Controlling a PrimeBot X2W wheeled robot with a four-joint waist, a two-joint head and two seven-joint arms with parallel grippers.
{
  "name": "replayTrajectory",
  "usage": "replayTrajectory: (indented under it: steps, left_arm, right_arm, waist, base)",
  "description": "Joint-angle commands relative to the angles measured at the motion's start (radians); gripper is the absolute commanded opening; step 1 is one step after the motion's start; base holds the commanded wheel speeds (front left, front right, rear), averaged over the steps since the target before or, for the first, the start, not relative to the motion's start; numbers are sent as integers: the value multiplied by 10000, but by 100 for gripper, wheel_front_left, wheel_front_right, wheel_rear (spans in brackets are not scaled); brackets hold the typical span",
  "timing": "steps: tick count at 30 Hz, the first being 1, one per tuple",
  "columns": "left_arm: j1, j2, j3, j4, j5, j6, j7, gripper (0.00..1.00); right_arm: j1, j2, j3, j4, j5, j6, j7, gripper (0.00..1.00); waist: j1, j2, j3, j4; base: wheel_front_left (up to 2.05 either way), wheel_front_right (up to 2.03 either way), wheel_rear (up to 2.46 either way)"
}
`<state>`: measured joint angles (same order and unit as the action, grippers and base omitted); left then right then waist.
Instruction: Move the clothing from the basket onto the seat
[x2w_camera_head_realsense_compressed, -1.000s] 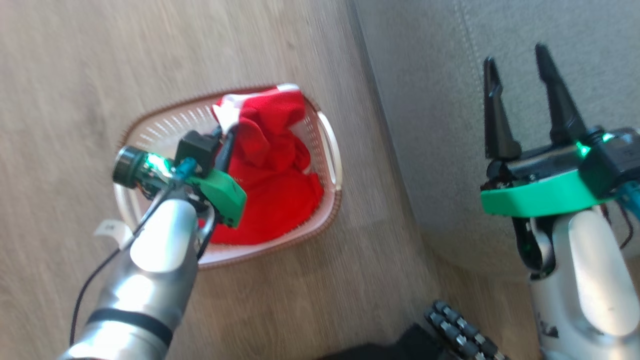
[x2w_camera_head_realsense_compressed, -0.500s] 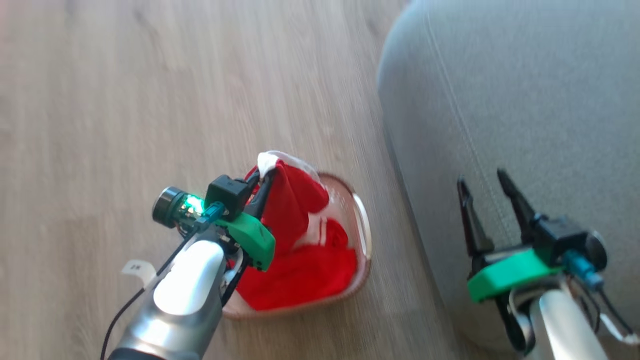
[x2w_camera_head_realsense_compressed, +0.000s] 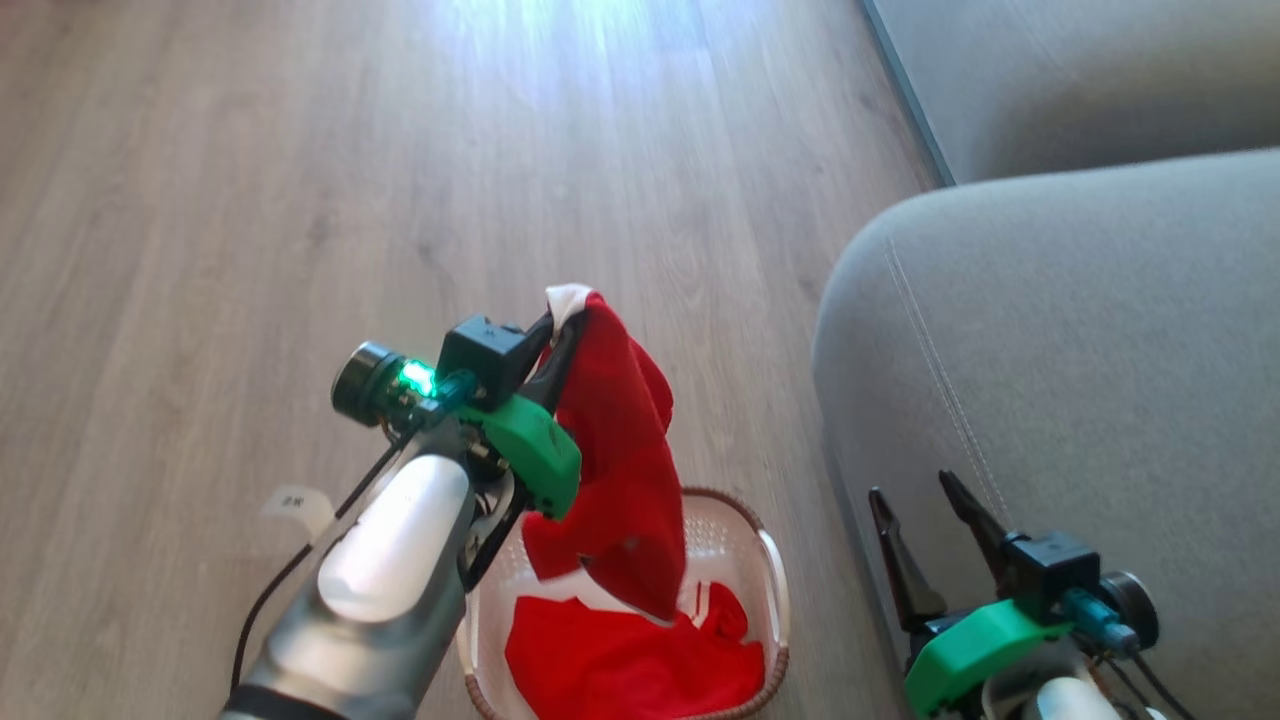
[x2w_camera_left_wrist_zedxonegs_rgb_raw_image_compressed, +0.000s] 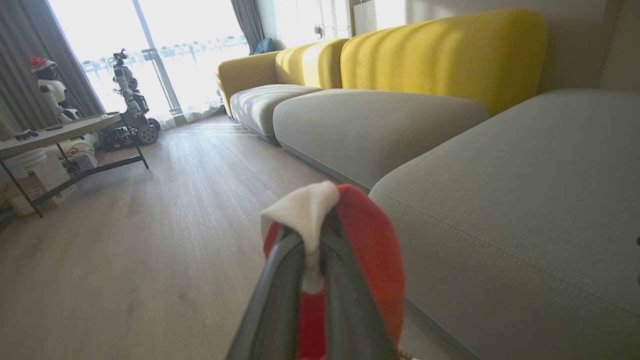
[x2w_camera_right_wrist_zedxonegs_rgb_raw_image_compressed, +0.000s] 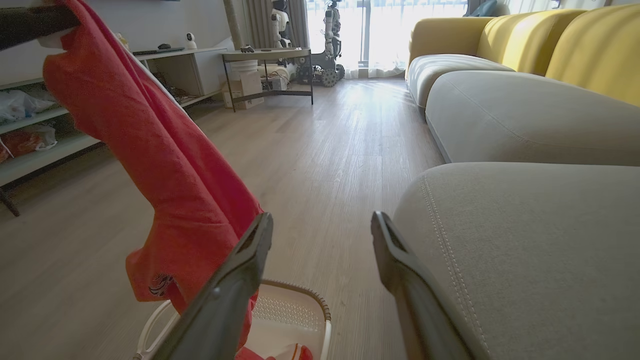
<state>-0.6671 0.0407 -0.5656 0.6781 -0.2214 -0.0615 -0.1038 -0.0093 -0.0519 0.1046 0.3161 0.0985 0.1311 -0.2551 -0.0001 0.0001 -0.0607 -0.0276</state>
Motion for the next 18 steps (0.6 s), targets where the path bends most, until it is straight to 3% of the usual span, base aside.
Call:
replayTrajectory:
  steps: [1, 18]
  left_arm:
    - [-797, 228, 311, -492, -73, 69, 67, 0]
    - [-1894, 134, -67, -1176, -419, 189, 816, 0]
  right_arm:
    - [-268, 17, 358, -186, 90, -4, -67, 100]
    - [-1606, 17, 2811, 1174, 281, -4, -67, 100]
  waist:
    - [1, -1, -397, 327]
    - [1, -1, -891, 920]
  base:
    - [0, 0, 0]
    - [0, 0, 0]
